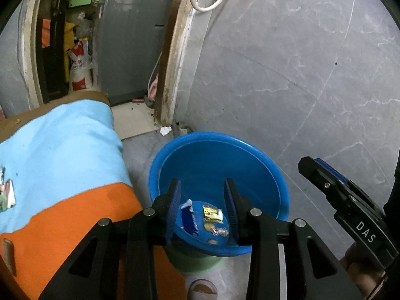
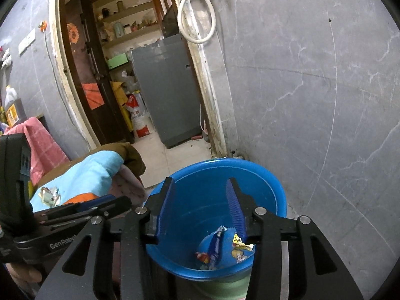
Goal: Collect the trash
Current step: 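Open both tools to drop the items into the bucket, then move both open tools back over the blanket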
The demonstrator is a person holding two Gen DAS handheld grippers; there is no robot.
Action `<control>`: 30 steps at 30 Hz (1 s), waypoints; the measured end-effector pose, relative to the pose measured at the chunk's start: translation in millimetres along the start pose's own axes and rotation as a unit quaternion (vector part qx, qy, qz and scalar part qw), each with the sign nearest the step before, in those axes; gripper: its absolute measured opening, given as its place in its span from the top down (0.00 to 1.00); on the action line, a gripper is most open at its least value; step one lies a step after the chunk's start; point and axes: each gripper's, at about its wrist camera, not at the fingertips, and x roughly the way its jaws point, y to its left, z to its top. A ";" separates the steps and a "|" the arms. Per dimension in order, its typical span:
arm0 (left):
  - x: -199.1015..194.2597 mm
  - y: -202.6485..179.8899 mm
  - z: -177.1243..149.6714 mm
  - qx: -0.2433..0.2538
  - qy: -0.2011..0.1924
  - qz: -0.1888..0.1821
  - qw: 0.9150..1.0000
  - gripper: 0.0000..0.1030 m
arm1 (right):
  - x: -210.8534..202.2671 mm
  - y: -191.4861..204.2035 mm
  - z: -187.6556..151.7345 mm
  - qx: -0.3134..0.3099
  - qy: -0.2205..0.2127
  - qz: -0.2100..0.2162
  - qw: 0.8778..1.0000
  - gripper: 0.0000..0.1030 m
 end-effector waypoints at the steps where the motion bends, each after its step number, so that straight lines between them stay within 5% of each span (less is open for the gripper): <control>1: -2.7 1.9 0.5 -0.001 -0.003 0.002 1.000 0.68 | -0.2 0.6 0.9 0.000 -0.002 0.000 1.000 0.60; 15: -55.9 20.0 12.7 -0.001 -0.054 0.043 0.998 0.67 | -6.8 21.8 10.2 -0.007 -0.030 0.015 0.999 0.52; 20: -90.8 33.8 10.2 -0.014 -0.100 0.066 0.993 0.53 | -11.2 38.8 13.3 -0.016 -0.046 0.035 0.998 0.50; 24: -122.5 49.2 7.4 -0.026 -0.132 0.084 0.987 0.47 | -18.7 53.2 17.9 -0.019 -0.074 0.055 0.996 0.29; 30: -166.7 75.5 -4.3 -0.064 -0.186 0.122 0.973 0.27 | -36.3 77.5 22.3 -0.018 -0.133 0.091 0.987 0.18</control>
